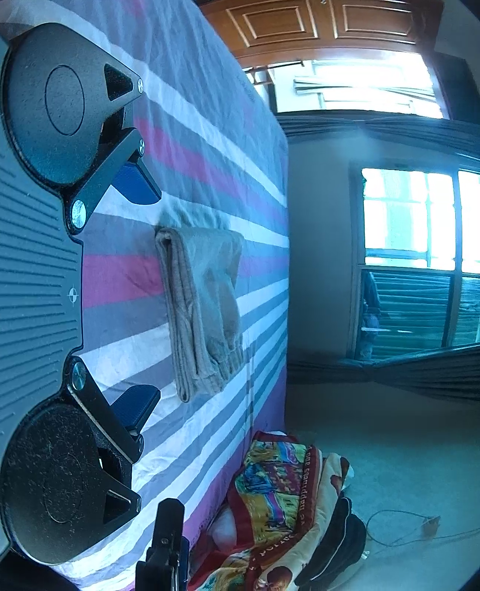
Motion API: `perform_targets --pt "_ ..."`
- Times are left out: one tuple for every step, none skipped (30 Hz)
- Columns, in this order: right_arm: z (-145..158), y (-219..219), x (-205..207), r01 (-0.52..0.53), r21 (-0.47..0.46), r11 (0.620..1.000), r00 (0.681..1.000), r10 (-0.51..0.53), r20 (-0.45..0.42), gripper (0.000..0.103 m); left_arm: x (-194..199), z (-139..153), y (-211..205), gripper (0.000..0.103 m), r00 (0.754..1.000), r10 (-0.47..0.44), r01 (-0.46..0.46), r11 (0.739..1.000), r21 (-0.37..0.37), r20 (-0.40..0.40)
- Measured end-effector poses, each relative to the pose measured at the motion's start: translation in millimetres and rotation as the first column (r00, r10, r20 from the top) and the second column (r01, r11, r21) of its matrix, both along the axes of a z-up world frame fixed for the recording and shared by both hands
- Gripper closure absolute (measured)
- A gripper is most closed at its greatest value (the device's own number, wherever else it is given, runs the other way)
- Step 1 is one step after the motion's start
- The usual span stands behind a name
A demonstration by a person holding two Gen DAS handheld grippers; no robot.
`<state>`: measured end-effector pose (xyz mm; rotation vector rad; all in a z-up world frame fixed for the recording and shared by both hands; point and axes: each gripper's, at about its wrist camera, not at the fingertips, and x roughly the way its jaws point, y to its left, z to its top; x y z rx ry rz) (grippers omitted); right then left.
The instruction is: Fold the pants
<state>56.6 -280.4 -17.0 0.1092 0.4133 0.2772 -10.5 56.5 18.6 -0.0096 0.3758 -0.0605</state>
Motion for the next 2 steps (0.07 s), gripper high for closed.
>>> perform_targets --pt "-0.2 0.2 0.0 0.001 -0.002 1.0 1.0 -0.001 -0.002 0.0 -0.5 0.7 -0.7 0.0 1.0 0.002 -0.002 1.0 0.003 0.005" --pt "-0.6 0.0 0.4 0.0 -0.003 1.0 1.0 0.0 -0.003 0.0 -0.4 0.8 -1.0 0.0 1.0 0.003 -0.003 1.0 0.003 0.004"
